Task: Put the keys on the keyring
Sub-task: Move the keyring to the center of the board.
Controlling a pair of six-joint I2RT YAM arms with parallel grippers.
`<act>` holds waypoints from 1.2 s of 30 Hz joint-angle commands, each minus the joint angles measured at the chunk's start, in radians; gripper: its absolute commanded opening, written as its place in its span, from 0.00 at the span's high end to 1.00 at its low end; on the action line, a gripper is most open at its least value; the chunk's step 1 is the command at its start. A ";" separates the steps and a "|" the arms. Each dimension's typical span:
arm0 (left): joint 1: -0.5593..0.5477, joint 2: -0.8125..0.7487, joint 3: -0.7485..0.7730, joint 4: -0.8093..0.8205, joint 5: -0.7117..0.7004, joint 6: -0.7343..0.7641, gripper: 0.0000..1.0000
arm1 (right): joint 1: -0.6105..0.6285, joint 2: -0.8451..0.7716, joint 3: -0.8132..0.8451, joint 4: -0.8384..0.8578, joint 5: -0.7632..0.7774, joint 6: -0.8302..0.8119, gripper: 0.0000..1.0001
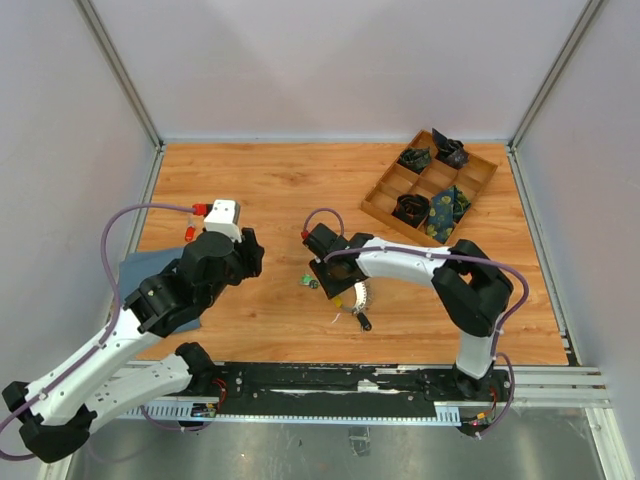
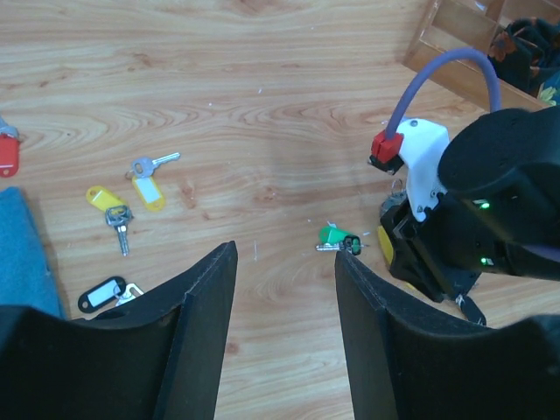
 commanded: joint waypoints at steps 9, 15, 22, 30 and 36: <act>0.004 0.050 0.008 0.091 0.039 0.023 0.46 | -0.025 -0.366 -0.217 -0.025 0.074 -0.115 0.62; 0.004 0.071 -0.001 0.109 0.066 0.028 0.46 | -0.007 -0.461 -0.323 -0.100 0.062 -0.005 0.53; 0.004 0.069 -0.008 0.113 0.079 0.024 0.46 | 0.029 -0.468 -0.418 -0.010 0.001 0.080 0.43; 0.004 0.058 -0.017 0.111 0.084 0.015 0.46 | 0.066 -0.371 -0.416 0.054 0.077 0.092 0.44; 0.004 0.045 -0.020 0.102 0.079 0.013 0.46 | 0.072 -0.319 -0.435 0.063 0.127 0.101 0.53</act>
